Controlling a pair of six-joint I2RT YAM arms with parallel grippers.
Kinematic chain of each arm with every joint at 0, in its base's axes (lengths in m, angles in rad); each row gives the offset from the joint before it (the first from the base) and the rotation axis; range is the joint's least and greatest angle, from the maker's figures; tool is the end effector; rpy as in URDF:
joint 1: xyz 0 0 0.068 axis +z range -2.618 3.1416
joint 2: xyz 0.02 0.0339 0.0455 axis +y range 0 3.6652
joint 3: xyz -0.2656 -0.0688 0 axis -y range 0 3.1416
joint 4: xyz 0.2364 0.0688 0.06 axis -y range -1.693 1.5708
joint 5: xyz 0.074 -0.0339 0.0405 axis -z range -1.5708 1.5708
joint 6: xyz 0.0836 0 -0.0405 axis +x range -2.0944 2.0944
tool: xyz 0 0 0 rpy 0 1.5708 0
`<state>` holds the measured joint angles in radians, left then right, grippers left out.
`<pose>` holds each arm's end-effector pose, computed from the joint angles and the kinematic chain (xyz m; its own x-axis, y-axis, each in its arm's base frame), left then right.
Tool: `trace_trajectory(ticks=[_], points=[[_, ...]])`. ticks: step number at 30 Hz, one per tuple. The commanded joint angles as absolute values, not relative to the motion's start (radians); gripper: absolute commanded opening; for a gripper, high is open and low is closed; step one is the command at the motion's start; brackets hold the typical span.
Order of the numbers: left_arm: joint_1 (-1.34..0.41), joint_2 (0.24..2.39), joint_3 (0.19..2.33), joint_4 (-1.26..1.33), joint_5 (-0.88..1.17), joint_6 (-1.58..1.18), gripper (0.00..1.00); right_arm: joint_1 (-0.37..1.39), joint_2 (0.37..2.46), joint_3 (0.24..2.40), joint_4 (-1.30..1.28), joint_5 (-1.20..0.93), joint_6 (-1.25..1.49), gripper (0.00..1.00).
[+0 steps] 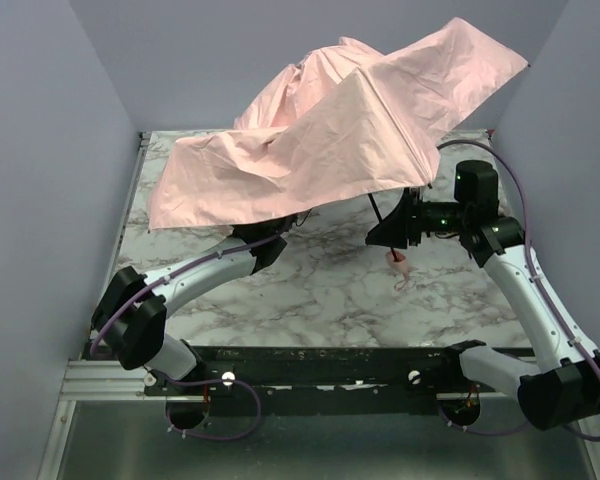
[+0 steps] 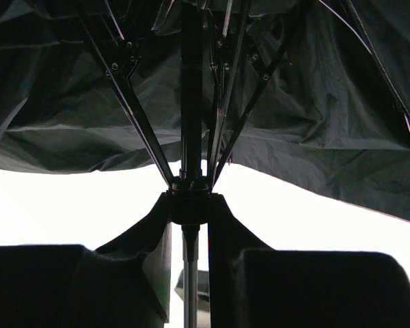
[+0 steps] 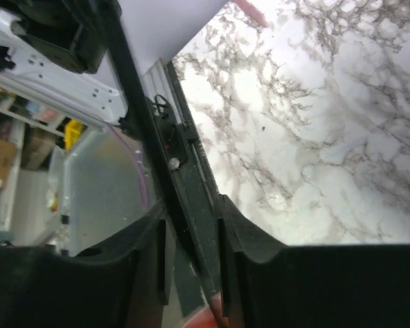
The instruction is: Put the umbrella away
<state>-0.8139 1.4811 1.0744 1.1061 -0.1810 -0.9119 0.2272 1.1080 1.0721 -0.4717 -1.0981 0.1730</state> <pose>0.2558 -0.2489 0.4402 -0.2200 -0.8998 -0.3769 0.7294 0.1048 -0.6760 0.2149 0.1261 0.3482 -0.6147 -0.0617 -0.7864 -0.7663 0.2832 0.5768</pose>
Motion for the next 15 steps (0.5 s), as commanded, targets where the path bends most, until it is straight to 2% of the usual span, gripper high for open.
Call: trace_trajectory(ticks=[1, 2, 9, 15], points=[[-0.801, 1.457, 1.134, 1.147, -0.217, -0.842, 0.0, 0.222, 1.091, 1.077, -0.456, -1.154, 0.201, 0.14], [-0.801, 1.456, 1.127, 1.14, -0.211, -0.854, 0.0, 0.222, 1.097, 1.088, -0.451, -1.147, 0.203, 0.01], [-0.853, 1.411, 0.972, 1.099, -0.108, -1.043, 0.0, 0.222, 1.256, 1.296, -0.524, -1.051, 0.133, 0.01], [-0.964, 1.419, 0.909, 1.1, -0.084, -1.062, 0.0, 0.223, 1.355, 1.36, -0.407, -1.058, 0.234, 0.01]])
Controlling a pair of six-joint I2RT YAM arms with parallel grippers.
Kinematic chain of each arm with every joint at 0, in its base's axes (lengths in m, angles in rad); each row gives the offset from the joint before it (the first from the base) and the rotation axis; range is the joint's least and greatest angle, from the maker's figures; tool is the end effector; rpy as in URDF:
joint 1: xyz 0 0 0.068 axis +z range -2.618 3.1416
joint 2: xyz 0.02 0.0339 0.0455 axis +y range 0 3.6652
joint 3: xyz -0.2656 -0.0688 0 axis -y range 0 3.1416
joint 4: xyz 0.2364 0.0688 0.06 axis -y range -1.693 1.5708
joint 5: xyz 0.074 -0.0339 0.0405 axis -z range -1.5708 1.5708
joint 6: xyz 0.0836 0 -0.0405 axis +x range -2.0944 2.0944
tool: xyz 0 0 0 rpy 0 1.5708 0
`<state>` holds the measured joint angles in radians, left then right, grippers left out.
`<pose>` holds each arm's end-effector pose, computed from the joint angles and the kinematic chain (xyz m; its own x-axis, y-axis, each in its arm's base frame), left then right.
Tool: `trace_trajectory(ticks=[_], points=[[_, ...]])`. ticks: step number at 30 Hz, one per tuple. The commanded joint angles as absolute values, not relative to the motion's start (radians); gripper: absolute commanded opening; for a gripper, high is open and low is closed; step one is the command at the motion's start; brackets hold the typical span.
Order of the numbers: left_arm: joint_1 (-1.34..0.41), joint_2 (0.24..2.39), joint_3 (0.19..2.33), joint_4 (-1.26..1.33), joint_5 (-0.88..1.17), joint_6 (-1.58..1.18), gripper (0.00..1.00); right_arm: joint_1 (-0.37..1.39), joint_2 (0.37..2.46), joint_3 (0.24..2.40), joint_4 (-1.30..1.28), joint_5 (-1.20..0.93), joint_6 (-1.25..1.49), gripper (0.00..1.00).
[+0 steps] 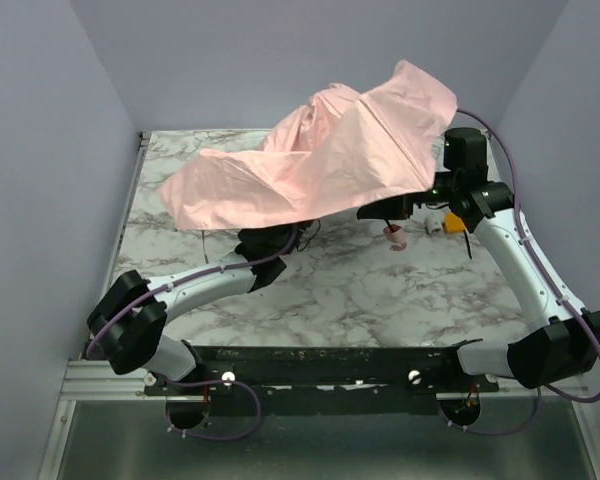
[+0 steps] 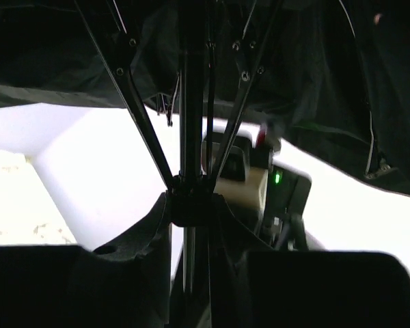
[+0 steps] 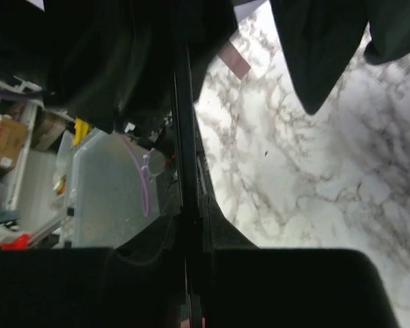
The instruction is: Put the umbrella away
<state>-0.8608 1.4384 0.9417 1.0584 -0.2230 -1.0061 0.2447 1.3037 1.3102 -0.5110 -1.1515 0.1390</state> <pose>0.2441 -0.2556 0.3997 -0.3359 -0.8731 -0.3534 0.6238 0.0749 -0.7780 0.2536 0.1420 0.3790 -0.5856 -0.0881 -0.8058 -0.8010 0.2156 0.5585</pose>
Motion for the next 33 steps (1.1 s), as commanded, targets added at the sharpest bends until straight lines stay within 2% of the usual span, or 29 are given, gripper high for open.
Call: trace_trajectory(ticks=[1, 11, 18, 19, 20, 22, 25, 29, 33], points=[[-0.979, 1.427, 0.904, 1.101, -0.089, -1.062, 0.0, 0.221, 1.363, 1.363, -0.391, -1.06, 0.251, 0.01], [-1.131, 1.531, 0.877, 1.167, -0.225, -1.079, 0.0, 0.221, 1.34, 1.315, -0.347, -0.907, 0.276, 0.01], [-1.131, 1.518, 0.858, 1.175, -0.269, -1.055, 0.0, 0.22, 1.302, 1.262, -0.339, -0.913, 0.241, 0.01], [-1.128, 1.512, 0.855, 1.177, -0.255, -1.054, 0.03, 0.221, 1.293, 1.252, -0.339, -0.909, 0.234, 0.01], [-1.12, 1.505, 0.852, 1.177, -0.235, -1.058, 0.18, 0.219, 1.287, 1.246, -0.34, -0.905, 0.228, 0.0], [-1.108, 1.488, 0.85, 1.163, -0.167, -1.06, 0.43, 0.211, 1.274, 1.23, -0.342, -0.899, 0.217, 0.01], [-1.103, 1.433, 0.829, 1.099, -0.047, -1.037, 0.64, 0.181, 1.264, 1.223, -0.338, -0.902, 0.219, 0.01], [-1.104, 1.323, 0.719, 0.999, 0.139, -0.993, 0.76, 0.139, 1.271, 1.246, -0.325, -0.913, 0.235, 0.01], [-1.109, 1.164, 0.58, 0.801, 0.274, -0.905, 0.78, 0.11, 1.298, 1.282, -0.294, -0.92, 0.258, 0.01]])
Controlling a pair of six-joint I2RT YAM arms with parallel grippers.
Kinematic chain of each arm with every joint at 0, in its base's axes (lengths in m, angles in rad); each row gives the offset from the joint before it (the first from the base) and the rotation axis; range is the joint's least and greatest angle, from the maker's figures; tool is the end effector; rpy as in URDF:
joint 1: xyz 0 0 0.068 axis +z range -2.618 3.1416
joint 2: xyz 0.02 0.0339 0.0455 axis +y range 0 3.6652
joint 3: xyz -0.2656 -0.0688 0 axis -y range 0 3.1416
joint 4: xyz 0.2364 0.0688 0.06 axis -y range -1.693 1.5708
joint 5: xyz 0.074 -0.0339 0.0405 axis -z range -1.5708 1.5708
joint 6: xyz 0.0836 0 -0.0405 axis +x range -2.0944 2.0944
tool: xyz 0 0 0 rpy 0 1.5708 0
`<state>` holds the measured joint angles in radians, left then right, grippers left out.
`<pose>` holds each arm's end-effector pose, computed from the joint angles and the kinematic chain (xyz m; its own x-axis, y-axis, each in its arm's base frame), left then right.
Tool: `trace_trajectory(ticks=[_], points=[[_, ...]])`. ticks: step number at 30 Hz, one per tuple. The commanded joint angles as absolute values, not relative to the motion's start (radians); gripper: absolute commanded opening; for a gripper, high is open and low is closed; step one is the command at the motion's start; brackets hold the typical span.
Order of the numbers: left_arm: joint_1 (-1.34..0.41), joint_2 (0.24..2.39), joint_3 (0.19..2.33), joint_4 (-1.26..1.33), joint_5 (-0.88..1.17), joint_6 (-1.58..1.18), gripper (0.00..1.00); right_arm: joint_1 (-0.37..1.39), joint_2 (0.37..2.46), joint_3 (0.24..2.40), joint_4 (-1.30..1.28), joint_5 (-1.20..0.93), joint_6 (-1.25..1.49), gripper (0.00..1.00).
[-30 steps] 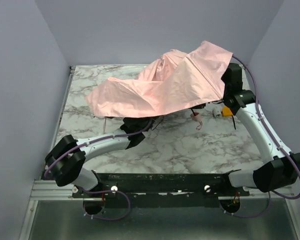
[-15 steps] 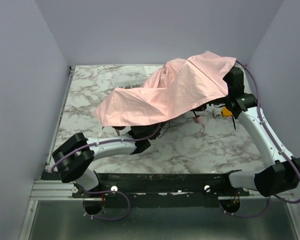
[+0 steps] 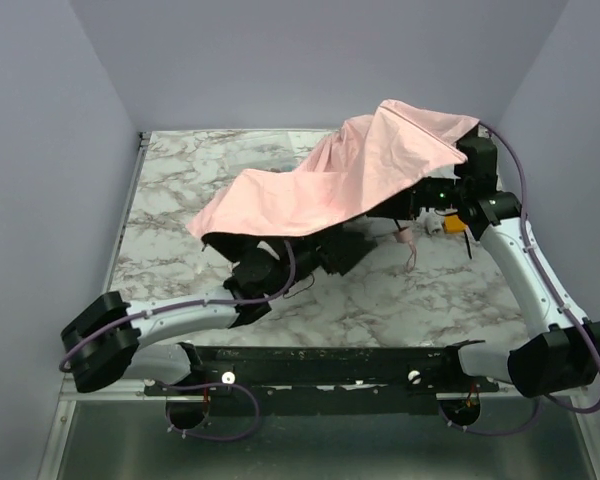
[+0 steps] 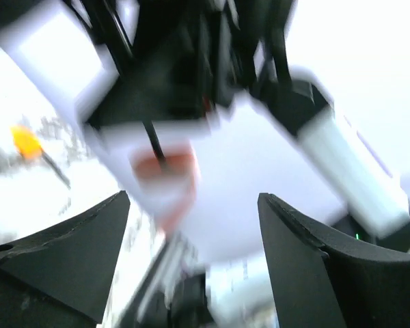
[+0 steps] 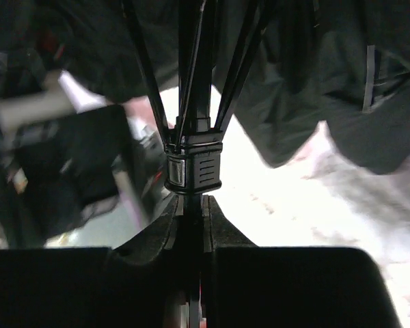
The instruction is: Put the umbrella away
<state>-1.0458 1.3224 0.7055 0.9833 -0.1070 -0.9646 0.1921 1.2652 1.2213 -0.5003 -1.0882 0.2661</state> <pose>0.1726 -0.2802 0.3394 -0.5637 -0.6571 -0.5005 0.6093 0.0783 -0.7891 0.2562 0.1253 0.3580 -0.7092 -0.0136 -0.7048 -0.6696 0.3259 0.6674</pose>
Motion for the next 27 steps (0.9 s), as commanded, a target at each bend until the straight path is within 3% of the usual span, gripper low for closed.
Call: trace_trajectory(ticks=[1, 9, 14, 20, 27], points=[[-1.115, 1.124, 0.548, 0.757, 0.295, -0.873, 0.78, 0.106, 1.305, 1.293, -0.292, -0.922, 0.262, 0.01], [-1.196, 0.72, 0.43, 0.387, 0.394, -0.545, 0.78, 0.071, 1.373, 1.379, -0.306, -0.94, 0.248, 0.01], [-1.171, 0.492, 0.607, -0.077, 0.303, -0.288, 0.87, 0.072, 1.419, 1.436, -0.568, -1.019, -0.101, 0.01], [-0.994, 0.483, 0.848, -0.341, 0.271, -0.184, 0.95, 0.082, 1.45, 1.467, -0.903, -1.08, -0.517, 0.01], [-0.677, 0.566, 0.869, -0.234, 0.508, -0.4, 0.98, 0.101, 1.45, 1.454, -1.229, -1.079, -1.031, 0.01]])
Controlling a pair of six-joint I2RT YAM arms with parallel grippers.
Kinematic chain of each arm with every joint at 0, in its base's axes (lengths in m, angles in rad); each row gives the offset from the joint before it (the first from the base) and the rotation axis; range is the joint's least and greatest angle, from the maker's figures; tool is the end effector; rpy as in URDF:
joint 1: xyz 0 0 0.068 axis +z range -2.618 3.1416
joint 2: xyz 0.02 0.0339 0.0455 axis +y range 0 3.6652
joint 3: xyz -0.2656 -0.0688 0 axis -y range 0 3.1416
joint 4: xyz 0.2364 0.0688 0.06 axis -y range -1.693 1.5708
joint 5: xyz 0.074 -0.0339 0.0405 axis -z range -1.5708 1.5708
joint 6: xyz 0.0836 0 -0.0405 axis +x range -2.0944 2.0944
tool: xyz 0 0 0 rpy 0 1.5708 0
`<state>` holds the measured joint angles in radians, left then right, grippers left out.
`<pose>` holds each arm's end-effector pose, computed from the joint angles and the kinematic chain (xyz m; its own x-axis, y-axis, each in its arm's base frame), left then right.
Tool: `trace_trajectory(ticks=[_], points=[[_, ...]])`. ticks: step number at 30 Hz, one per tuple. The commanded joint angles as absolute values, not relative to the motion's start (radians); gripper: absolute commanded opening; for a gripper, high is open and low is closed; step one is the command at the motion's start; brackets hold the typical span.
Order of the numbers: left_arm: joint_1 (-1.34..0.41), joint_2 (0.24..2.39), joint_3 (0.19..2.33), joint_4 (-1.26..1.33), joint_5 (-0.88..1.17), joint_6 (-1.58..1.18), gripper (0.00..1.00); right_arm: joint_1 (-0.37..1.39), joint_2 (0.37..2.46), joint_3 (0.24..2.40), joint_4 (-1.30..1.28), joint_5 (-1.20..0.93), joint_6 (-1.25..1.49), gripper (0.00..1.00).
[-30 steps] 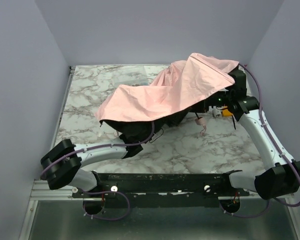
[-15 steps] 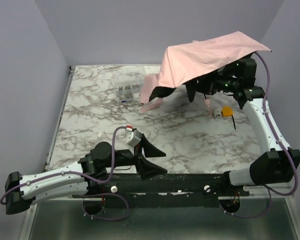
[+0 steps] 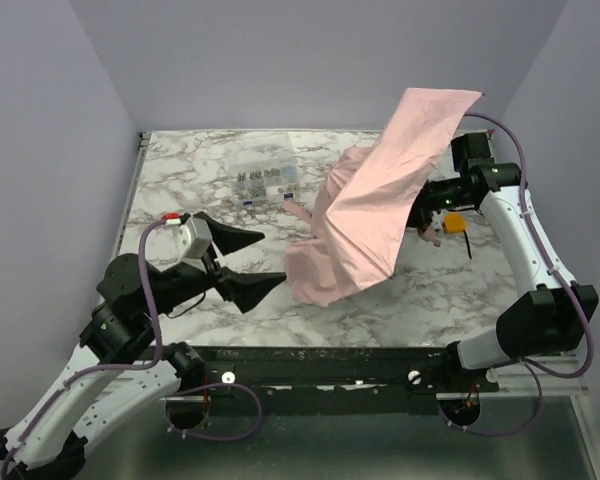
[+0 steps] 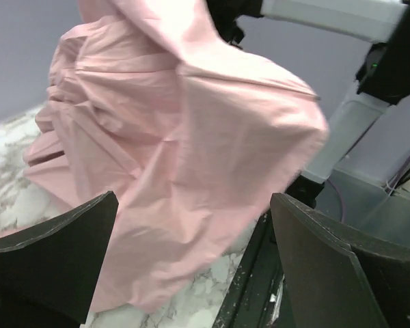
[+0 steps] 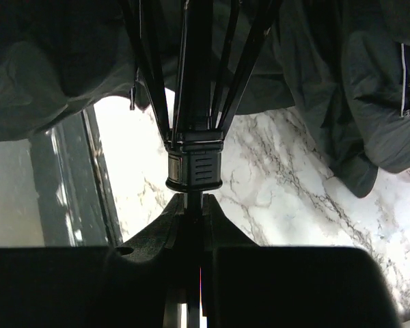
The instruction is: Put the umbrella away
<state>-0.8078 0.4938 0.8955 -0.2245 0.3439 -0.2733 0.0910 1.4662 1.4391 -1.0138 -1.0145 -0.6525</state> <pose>0.0699 -0.1138 0.4140 -0.1283 -0.2335 -0.9638 0.9089 0.3611 -0.2085 0.2823 0.0970 0.3293 -0.3941 -0.3579 -0.8465 -0.8995 0.3392 0.2753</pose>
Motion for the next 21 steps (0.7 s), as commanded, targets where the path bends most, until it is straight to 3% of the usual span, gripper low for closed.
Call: trace_trajectory(ticks=[1, 6, 12, 21], points=[[-0.647, 0.578, 0.841, -0.17, 0.551, -0.446, 0.98, 0.103, 1.439, 1.433, -1.218, -1.077, -1.049, 0.01], [-0.55, 0.636, 0.676, 0.14, 0.631, -0.7, 0.98, 0.106, 1.377, 1.336, -1.149, -1.067, -1.135, 0.01], [-0.501, 0.654, 0.535, 0.372, 0.667, -0.851, 0.98, 0.108, 1.381, 1.257, -1.216, -1.036, -1.446, 0.01], [-0.486, 0.663, 0.457, 0.515, 0.701, -0.952, 0.96, 0.122, 1.459, 1.295, -1.16, -0.926, -1.404, 0.01]])
